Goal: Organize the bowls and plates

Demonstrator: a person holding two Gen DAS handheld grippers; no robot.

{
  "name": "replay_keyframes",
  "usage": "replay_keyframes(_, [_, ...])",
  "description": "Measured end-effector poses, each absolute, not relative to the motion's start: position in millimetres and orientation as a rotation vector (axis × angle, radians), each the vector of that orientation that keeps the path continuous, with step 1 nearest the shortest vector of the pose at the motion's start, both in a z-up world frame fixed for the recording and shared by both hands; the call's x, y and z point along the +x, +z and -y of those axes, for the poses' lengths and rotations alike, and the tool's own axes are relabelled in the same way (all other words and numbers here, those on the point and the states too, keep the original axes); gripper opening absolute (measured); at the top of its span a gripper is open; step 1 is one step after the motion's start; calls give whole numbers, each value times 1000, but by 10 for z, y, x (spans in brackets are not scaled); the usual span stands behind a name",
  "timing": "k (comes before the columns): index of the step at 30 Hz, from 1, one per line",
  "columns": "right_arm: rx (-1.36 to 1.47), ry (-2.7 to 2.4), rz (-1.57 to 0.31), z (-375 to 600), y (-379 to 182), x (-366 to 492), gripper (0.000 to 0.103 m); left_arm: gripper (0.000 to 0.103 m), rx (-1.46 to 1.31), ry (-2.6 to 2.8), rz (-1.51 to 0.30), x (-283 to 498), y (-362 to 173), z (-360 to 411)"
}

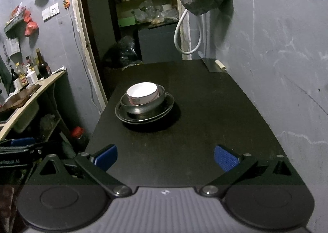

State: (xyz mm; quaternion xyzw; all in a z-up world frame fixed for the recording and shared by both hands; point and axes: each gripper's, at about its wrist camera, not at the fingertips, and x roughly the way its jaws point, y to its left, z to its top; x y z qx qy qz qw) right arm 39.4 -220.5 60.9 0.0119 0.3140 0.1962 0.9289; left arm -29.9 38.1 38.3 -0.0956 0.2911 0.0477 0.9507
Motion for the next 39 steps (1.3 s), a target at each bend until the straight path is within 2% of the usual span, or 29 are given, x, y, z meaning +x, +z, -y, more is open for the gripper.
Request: replay_keyframes(39, [0,402,-685,2106,546,383,103,102,-167,75,-620,-277,353,-420])
